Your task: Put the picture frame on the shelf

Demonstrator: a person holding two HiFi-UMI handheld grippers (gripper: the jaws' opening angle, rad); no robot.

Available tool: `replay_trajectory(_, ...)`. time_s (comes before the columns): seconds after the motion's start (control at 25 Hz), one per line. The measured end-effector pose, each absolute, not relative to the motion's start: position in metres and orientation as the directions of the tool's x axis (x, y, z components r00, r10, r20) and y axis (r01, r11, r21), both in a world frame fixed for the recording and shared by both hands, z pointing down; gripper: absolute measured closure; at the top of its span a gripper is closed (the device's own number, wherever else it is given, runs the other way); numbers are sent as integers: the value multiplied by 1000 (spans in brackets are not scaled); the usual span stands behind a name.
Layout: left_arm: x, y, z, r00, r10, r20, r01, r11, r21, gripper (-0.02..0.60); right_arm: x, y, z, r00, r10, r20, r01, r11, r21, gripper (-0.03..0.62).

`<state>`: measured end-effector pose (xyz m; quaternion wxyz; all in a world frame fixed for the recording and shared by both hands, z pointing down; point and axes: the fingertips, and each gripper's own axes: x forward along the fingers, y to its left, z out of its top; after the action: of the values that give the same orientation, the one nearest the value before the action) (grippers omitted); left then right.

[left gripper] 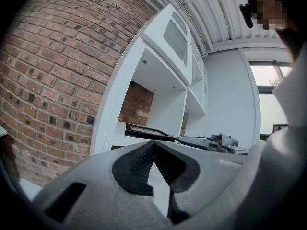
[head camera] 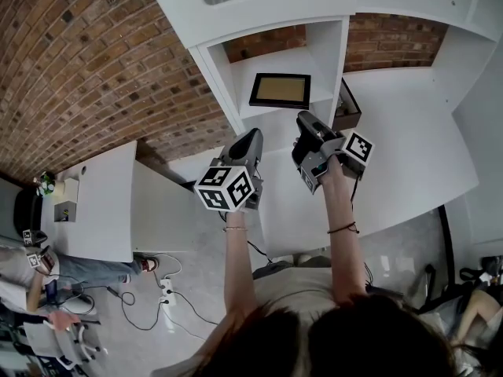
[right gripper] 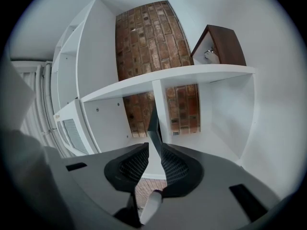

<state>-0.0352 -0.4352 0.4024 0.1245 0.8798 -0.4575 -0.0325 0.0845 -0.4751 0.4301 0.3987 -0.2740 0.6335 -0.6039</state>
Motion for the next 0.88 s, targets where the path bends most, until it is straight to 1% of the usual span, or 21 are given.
replay_trajectory(0.04,-34,-434,403,581,-812,58,-796,-552,249,571,85,-473,429,-529,-829,-180,139,124,-982,520)
replay_trajectory(0.28,-27,-423,406,593,-803,61,-787,-563,251,571,87,-462,427,-518,-830,-207,164,141,-976,560)
replay_trajectory(0.48,-20,-414,408,602,-796,59,-780,-572,253,571,89,-452,426,-518,-825,-227,192,146,-971,572)
replay_trajectory(0.88,-16,-400,409,598,-800,51,-784,-569,249,571,87,-440,421,-543,-804,-244,182,171,-968,585)
